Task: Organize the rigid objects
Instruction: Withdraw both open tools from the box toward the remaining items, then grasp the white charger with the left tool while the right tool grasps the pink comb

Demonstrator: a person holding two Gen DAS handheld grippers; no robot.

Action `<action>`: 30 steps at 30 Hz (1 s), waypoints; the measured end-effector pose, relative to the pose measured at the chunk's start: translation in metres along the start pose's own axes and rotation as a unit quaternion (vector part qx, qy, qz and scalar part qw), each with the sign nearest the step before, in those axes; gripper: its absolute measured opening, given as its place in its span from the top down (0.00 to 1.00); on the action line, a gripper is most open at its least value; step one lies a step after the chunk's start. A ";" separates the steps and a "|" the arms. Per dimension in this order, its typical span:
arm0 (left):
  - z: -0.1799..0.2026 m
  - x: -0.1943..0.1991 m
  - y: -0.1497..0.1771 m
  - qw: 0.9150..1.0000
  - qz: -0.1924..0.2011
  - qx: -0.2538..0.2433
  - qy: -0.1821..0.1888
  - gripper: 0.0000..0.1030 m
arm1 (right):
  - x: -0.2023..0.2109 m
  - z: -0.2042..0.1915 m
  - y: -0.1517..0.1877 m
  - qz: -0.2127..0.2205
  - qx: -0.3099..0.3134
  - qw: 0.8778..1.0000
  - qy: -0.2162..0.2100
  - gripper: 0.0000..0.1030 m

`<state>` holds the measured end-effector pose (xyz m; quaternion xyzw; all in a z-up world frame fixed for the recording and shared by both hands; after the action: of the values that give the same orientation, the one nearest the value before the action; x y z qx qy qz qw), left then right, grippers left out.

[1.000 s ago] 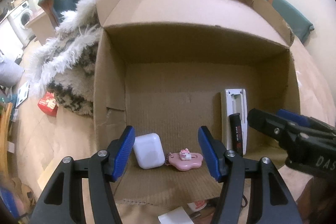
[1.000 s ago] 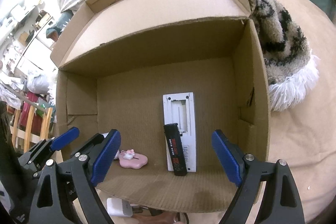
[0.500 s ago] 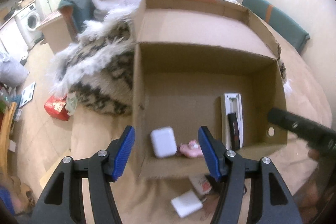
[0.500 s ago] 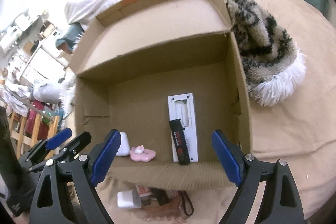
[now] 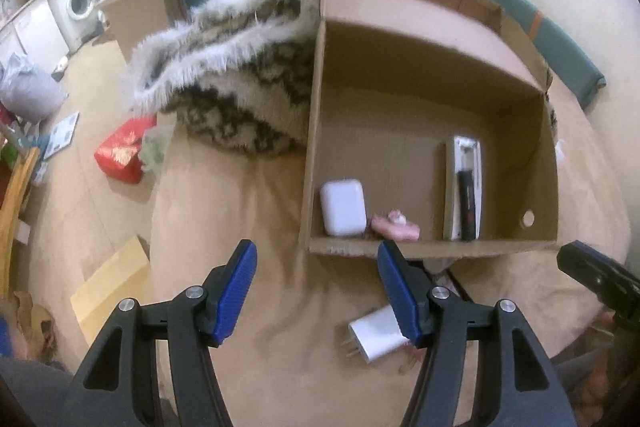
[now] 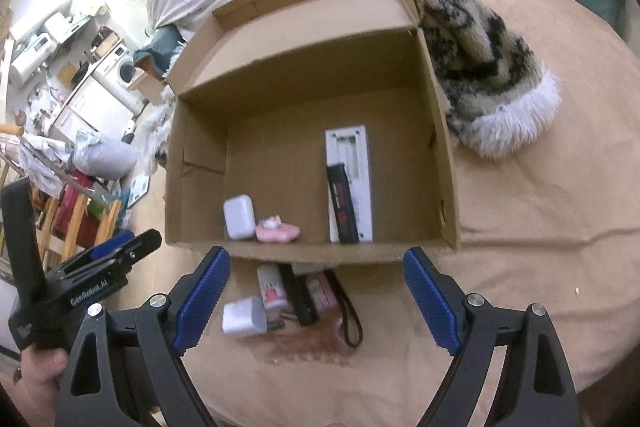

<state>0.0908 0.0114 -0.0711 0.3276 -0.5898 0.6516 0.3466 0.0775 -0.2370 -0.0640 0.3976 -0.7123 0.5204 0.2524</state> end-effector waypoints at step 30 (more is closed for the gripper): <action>0.040 -0.093 0.063 0.980 -0.193 0.002 0.038 0.62 | -0.077 0.020 0.055 -0.208 -0.129 0.965 -0.093 0.09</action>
<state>0.0897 -0.0382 -0.1798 0.4108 -0.5004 0.5855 0.4878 0.0754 -0.2245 -0.1595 0.5478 -0.6953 0.3211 0.3367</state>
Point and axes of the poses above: each gripper's, at about its wrist camera, not at the fingertips, and x roughly against the way its jaws point, z to its right, y to its underside, the point moved 2 cm from there along -x, roughly the way its jaws point, and after that the axes turned 5 degrees about z, right-handed, at the moved point
